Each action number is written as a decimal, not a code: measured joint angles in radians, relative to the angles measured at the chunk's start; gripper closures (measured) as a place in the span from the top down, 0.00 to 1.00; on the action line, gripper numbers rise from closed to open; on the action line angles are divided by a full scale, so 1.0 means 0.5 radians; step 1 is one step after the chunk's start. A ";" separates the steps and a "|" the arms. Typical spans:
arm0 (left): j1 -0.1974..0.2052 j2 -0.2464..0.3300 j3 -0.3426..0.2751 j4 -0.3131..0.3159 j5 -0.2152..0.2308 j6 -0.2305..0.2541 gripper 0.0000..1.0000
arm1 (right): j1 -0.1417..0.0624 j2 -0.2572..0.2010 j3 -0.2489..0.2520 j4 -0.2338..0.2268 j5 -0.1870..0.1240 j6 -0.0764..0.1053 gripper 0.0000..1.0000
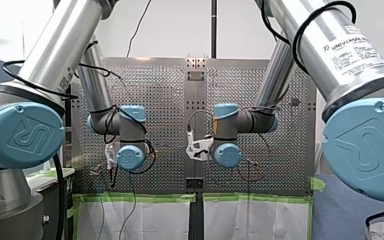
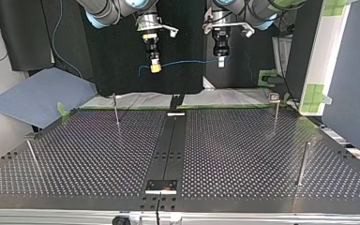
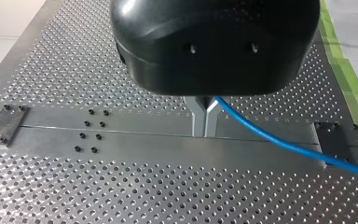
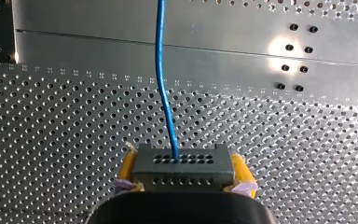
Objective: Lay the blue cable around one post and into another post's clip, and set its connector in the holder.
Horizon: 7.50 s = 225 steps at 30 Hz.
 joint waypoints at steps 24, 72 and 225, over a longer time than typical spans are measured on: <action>0.000 0.000 0.000 0.000 0.000 0.000 0.00 | 0.000 0.000 0.000 0.000 0.000 0.000 0.00; 0.048 -0.092 -0.012 0.003 0.015 0.003 0.00 | -0.003 0.000 0.000 -0.003 0.000 0.000 0.00; 1.141 1.232 1.174 -1.961 0.380 -0.728 0.00 | 0.175 -0.406 -1.538 1.450 -0.368 0.092 0.00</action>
